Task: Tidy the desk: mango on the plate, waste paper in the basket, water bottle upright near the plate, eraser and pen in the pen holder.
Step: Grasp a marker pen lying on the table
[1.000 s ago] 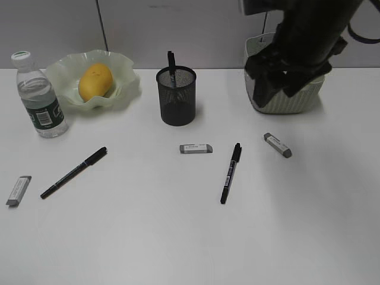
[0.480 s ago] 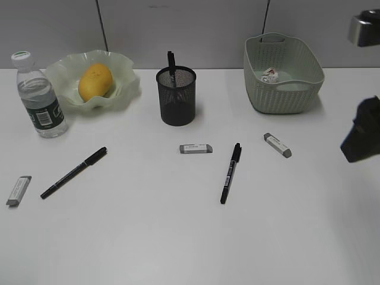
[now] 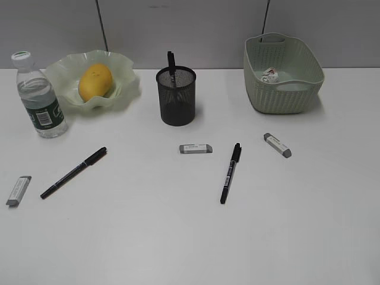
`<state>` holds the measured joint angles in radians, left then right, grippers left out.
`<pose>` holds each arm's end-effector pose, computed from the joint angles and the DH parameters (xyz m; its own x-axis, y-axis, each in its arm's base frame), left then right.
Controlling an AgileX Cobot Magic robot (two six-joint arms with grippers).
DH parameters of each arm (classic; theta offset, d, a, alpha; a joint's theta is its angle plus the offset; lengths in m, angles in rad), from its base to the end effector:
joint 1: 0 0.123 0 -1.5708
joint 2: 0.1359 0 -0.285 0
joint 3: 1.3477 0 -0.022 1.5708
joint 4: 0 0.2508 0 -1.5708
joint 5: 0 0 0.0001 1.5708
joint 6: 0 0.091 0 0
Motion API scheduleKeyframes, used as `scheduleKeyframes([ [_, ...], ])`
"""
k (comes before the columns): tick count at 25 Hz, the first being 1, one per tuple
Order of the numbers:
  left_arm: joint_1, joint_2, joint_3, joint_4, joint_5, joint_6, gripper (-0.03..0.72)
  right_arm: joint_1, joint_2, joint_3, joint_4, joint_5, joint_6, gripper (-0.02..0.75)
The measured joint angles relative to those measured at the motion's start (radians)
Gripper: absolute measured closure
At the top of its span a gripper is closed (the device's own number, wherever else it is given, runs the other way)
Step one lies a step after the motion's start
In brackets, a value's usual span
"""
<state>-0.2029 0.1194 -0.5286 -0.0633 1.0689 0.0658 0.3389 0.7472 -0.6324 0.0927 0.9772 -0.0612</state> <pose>0.0094 -0.0071 0.2845 -0.5209 0.1432 -0.8415 0.2654 0.9641 -0.0003 0.1100 0.0462 0.2818 -0.7916 -0.2888 -0.5385 -0.3777 0.9240 0.0597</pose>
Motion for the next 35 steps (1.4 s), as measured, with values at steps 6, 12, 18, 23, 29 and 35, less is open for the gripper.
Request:
scheduleKeyframes([
  [6, 0.0, 0.017, -0.003, -0.001, -0.004, 0.0, 0.188, 0.0, -0.251, 0.072, 0.003, 0.009, 0.001, 0.258],
  [12, 0.0, 0.138, -0.029, -0.001, -0.136, 0.0, 0.188, 0.0, -0.445, 0.102, -0.012, 0.037, 0.001, 0.261],
  [18, 0.0, 0.405, -0.033, -0.021, -0.326, 0.001, 0.188, 0.0, -0.479, 0.125, -0.028, 0.059, 0.001, 0.265],
  [23, 0.0, 0.67, -0.091, -0.09, -0.41, 0.083, 0.188, 0.0, -0.479, 0.127, -0.028, 0.062, 0.002, 0.274],
  [29, -0.015, 0.982, -0.247, -0.101, -0.412, 0.184, 0.188, 0.0, -0.479, 0.127, -0.03, 0.062, 0.002, 0.279],
  [35, -0.103, 1.244, -0.435, -0.088, -0.366, 0.254, 0.188, 0.0, -0.479, 0.127, -0.031, 0.062, 0.002, 0.279],
])
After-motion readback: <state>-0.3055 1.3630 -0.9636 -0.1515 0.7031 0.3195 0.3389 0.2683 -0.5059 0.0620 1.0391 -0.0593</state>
